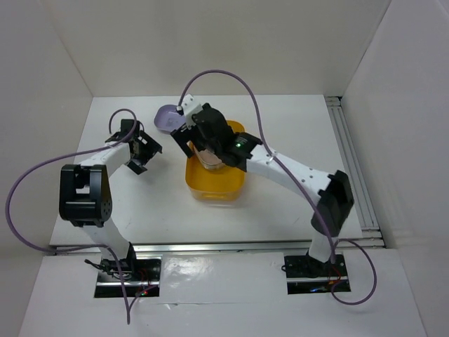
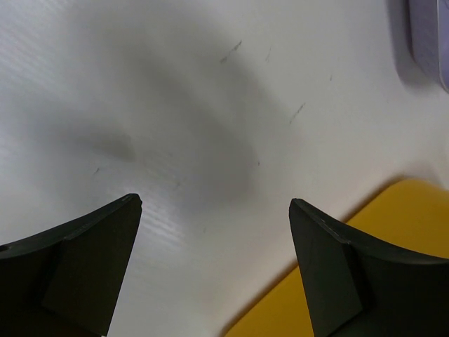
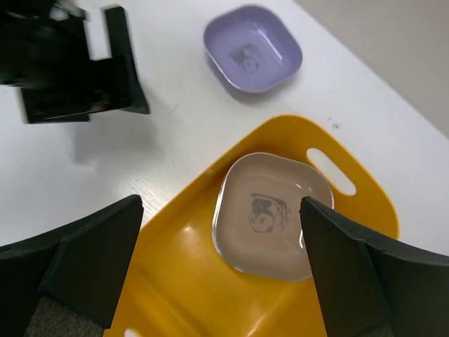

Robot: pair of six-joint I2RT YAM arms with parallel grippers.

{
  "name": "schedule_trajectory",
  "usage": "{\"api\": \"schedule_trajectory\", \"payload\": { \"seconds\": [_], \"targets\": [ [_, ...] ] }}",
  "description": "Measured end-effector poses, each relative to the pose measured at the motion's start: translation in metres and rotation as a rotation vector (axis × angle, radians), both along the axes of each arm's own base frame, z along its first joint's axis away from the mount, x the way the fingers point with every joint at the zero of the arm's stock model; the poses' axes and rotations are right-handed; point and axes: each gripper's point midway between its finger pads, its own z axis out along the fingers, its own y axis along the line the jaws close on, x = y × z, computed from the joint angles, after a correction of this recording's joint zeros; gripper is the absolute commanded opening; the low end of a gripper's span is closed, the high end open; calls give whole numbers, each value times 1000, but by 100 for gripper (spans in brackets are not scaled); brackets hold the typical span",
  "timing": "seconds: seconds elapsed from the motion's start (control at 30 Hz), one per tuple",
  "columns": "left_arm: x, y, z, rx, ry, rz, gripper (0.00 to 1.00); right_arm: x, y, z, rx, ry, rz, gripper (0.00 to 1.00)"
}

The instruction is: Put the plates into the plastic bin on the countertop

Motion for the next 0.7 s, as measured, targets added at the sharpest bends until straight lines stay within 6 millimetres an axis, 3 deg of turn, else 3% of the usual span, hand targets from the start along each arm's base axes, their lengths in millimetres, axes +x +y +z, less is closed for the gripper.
{"api": "schedule_trajectory", "payload": {
  "seconds": [0.17, 0.27, 0.37, 0.57, 0.7],
  "targets": [
    [36, 3, -18, -34, -18, 3, 100, -43, -25, 60, 113, -85, 36, 100],
    [62, -1, -22, -68, -62, -4, 100, -50, -42, 67, 147, -109, 26, 100],
    [79, -8, -18, -124, -118, 7, 100, -43, -46, 48, 126, -85, 12, 100],
    [107, -20, -16, -233, -194, 56, 100, -33, -57, -35, 34, 57, 1, 100],
    [127, -23, -14, -264, -217, 106, 96, -28, -60, -45, 45, 88, -2, 100]
  ]
}}
